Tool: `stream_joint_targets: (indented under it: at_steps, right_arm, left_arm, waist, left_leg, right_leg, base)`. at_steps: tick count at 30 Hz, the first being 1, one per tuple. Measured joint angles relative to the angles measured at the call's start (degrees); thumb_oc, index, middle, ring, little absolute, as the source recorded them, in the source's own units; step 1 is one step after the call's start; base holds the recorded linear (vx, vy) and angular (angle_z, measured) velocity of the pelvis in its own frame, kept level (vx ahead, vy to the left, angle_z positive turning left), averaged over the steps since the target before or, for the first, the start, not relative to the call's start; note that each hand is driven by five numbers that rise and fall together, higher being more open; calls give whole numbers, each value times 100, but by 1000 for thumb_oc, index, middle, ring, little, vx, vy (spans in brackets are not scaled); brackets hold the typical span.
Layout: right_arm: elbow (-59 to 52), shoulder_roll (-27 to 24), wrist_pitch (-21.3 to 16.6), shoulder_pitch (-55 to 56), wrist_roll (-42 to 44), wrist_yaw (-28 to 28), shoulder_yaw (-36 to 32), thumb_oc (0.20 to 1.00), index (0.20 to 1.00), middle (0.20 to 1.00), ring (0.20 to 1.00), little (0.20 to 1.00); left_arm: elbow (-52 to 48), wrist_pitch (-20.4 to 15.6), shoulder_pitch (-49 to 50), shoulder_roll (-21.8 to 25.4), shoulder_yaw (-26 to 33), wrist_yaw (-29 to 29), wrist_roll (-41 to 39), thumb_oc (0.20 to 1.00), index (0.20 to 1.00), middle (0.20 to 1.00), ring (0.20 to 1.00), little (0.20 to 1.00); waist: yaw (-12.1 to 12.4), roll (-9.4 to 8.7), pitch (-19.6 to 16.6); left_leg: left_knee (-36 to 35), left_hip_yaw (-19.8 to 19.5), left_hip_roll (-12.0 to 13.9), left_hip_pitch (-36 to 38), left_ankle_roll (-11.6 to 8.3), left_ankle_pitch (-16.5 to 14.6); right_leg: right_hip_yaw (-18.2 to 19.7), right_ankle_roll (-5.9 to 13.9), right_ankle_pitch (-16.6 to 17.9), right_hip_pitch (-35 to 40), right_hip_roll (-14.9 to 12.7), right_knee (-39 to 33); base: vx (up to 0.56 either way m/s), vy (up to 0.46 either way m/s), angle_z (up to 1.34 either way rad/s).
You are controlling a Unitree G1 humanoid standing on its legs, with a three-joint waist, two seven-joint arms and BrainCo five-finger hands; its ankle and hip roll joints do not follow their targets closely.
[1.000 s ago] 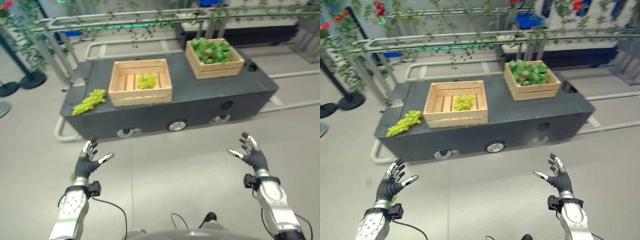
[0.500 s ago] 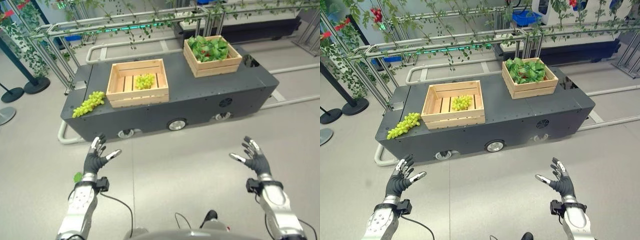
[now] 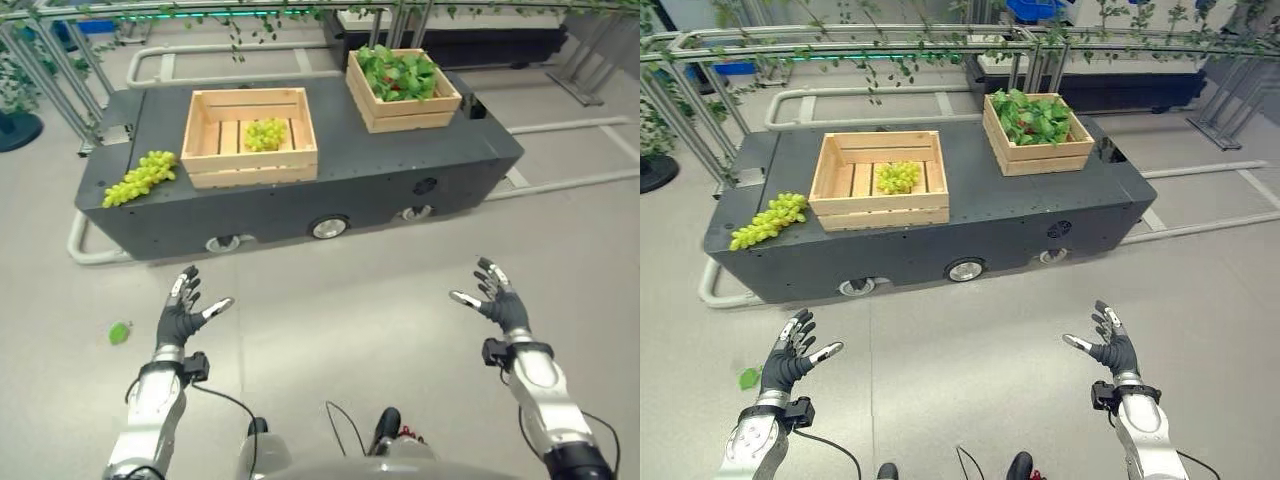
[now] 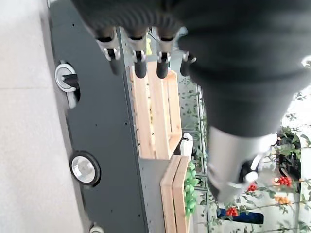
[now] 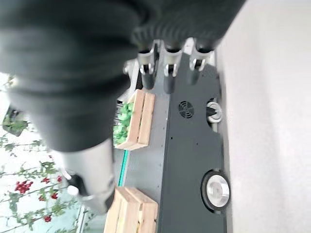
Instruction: Pick up the fruits from the basket on one side to the basket on the other side
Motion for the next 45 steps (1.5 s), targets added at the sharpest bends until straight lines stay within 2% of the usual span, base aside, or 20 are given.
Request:
stream_joint_targets:
  at_steps: [4, 7, 12, 13, 17, 20, 24, 25, 26, 27, 29, 32, 33, 35, 37, 39, 40, 41, 42, 45]
  right_arm:
    - [70, 269, -5, -40, 61, -10, 125, 1000, 1000, 1000, 1000, 1000]
    - [164, 360, -7, -88, 65, -12, 219, 1000, 1000, 1000, 1000, 1000]
    - [172, 405, -5, -162, 62, -34, 223, 1000, 1000, 1000, 1000, 1000]
    - [172, 428, 3, -194, 61, -37, 229, 1000, 1000, 1000, 1000, 1000]
    - [164, 459, 6, -419, 49, -65, 254, 1000, 1000, 1000, 1000, 1000]
    - [163, 467, 17, -253, 46, -65, 278, 1000, 1000, 1000, 1000, 1000]
    - [135, 449, 21, -236, 44, 23, 366, 1000, 1000, 1000, 1000, 1000]
    - [135, 393, 4, -237, 44, 31, 381, 1000, 1000, 1000, 1000, 1000]
    - [144, 365, 5, -237, 45, 34, 385, 1000, 1000, 1000, 1000, 1000]
    - [144, 277, 2, -196, 47, 39, 406, 1000, 1000, 1000, 1000, 1000]
    - [164, 34, -14, -252, 47, -14, 377, 1000, 1000, 1000, 1000, 1000]
    - [170, -45, -36, -212, 48, -105, 341, 1000, 1000, 1000, 1000, 1000]
    - [174, -111, -47, -195, 47, -135, 336, 1000, 1000, 1000, 1000, 1000]
    - [172, -132, -50, -172, 47, -149, 326, 1000, 1000, 1000, 1000, 1000]
    - [146, -123, -54, -95, 41, -157, 327, 1000, 1000, 1000, 1000, 1000]
    - [133, -107, -59, -50, 41, -159, 332, 1000, 1000, 1000, 1000, 1000]
    - [173, -109, -53, -2, 38, -167, 273, 1000, 1000, 1000, 1000, 1000]
    - [190, -111, -41, 15, 39, -175, 212, 1000, 1000, 1000, 1000, 1000]
    - [173, -130, -43, 73, 39, -178, 115, 1000, 1000, 1000, 1000, 1000]
    - [144, -190, -64, 30, 38, -246, -21, 1000, 1000, 1000, 1000, 1000]
  left_arm:
    - [24, 10, -3, 204, 149, 91, 13, 1000, 1000, 1000, 1000, 1000]
    - [122, 9, -4, 214, 226, 91, 14, 1000, 1000, 1000, 1000, 1000]
    - [124, 12, 8, 212, 231, 81, 184, 1000, 1000, 1000, 1000, 1000]
    - [123, 13, 14, 219, 239, 82, 212, 1000, 1000, 1000, 1000, 1000]
    - [120, 11, -4, 227, 239, 77, 211, 1000, 1000, 1000, 1000, 1000]
    - [126, 4, -121, 216, 211, 86, 208, 1000, 1000, 1000, 1000, 1000]
    - [129, 6, -44, 153, 195, 92, 206, 1000, 1000, 1000, 1000, 1000]
    - [157, 9, 6, 9, 171, 94, 207, 1000, 1000, 1000, 1000, 1000]
    - [157, 12, -11, -67, 150, 97, 207, 1000, 1000, 1000, 1000, 1000]
    - [146, 4, -17, -127, 50, 110, 206, 1000, 1000, 1000, 1000, 1000]
    - [157, 27, -36, -165, -137, 141, 191, 1000, 1000, 1000, 1000, 1000]
    - [130, 16, -89, -133, -217, 184, 163, 1000, 1000, 1000, 1000, 1000]
    - [132, 18, -191, -173, -270, 215, 90, 1000, 1000, 1000, 1000, 1000]
    - [108, 11, -211, -149, -294, 207, 88, 1000, 1000, 1000, 1000, 1000]
    - [107, 11, -222, -57, -326, 207, 48, 1000, 1000, 1000, 1000, 1000]
    - [106, -2, -207, -21, -321, 205, -16, 1000, 1000, 1000, 1000, 1000]
    - [154, 16, -240, 14, -359, 196, -65, 1000, 1000, 1000, 1000, 1000]
    - [140, 19, -294, 30, -435, 193, -65, 1000, 1000, 1000, 1000, 1000]
    - [112, 2, -214, 10, -518, 182, -65, 1000, 1000, 1000, 1000, 1000]
    - [107, -15, -127, -83, -572, 166, -65, 1000, 1000, 1000, 1000, 1000]
  waist:
    - [93, -360, 37]
    - [179, -476, 46]
    - [213, -523, 36]
    - [214, -516, 39]
    - [182, -422, 72]
    - [165, -393, 41]
    - [233, -389, -61]
    - [213, -198, 4]
    - [158, -93, -3]
    - [151, -110, -60]
    - [84, 40, -57]
    - [34, 150, -78]
    - [-97, 315, -12]
    - [-148, 391, 5]
    - [-171, 414, -24]
    - [-152, 333, -72]
    - [-135, 221, -67]
    - [-132, 250, -19]
    - [-17, 254, -12]
    - [-41, 336, -32]
  left_leg:
    - [117, 102, -29, -95, -31, -69]
    - [234, 210, -79, -96, 3, -179]
    - [582, 212, -298, -392, 178, -391]
    - [697, 228, -374, -433, 237, -474]
    - [1099, 348, -452, -692, 543, -814]
    - [1187, 206, -640, -767, 686, -830]
    - [1061, 171, -785, -670, 756, -720]
    - [872, -50, -816, -553, 791, -632]
    - [772, -185, -776, -527, 796, -587]
    - [370, -259, -775, -377, 780, -382]
    - [79, -432, -945, -359, 784, -231]
    - [-135, -637, -962, -236, 767, -198]
    - [-161, -917, -909, -75, 835, -156]
    - [-173, -1104, -871, 29, 817, -278]
    - [-15, -1318, -818, 146, 662, -421]
    - [117, -1324, -817, 180, 557, -520]
    - [656, -1329, -885, 51, 312, -707]
    - [1374, -1199, -844, -250, 246, -714]
    - [2566, -1051, -760, -815, -123, -360]
    - [2912, -733, -503, -1347, -57, -305]
  right_leg:
    - [28, -40, 164, -110, 43, -162]
    - [91, -1, 245, -103, -4, -247]
    - [133, 166, 439, -216, -243, -306]
    - [134, 306, 574, -236, -318, -302]
    - [87, 363, 1251, -403, -511, -359]
    - [176, 327, 1370, -336, -649, -338]
    - [317, 439, 315, -410, -285, 186]
    - [531, 574, -512, -432, 9, 786]
    - [655, 736, -797, -475, 227, 1016]
    - [707, 587, -1283, -589, 571, 1379]
    - [474, 45, -1118, -359, 652, 979]
    - [428, -9, -1303, -264, 518, 1227]
    - [502, 65, -1434, -472, 388, 1976]
    - [383, 279, -1635, -635, 152, 2264]
    - [289, 435, -1518, -665, -235, 1871]
    - [197, 465, -1252, -575, -345, 1537]
    - [123, 296, -992, -372, -379, 1336]
    - [115, 262, -1093, -260, -331, 1276]
    - [59, 158, -1078, -6, -292, 1055]
    - [-78, 112, -1110, 328, -136, 666]
  base:
    - [35, 205, -24]
    - [48, 324, -18]
    - [21, 325, 0]
    - [-10, 202, -6]
    - [74, 276, -17]
    - [139, 274, 28]
    - [194, 262, 7]
    - [109, 92, 28]
    - [254, 45, 39]
    - [240, -62, 35]
    - [327, -97, 51]
    - [484, -179, 62]
    - [335, -145, 82]
    - [434, -190, 61]
    - [446, -203, 58]
    - [190, -116, 62]
    - [185, -124, 80]
    - [174, -145, 61]
    - [62, -62, 4]
    - [211, 4, 11]
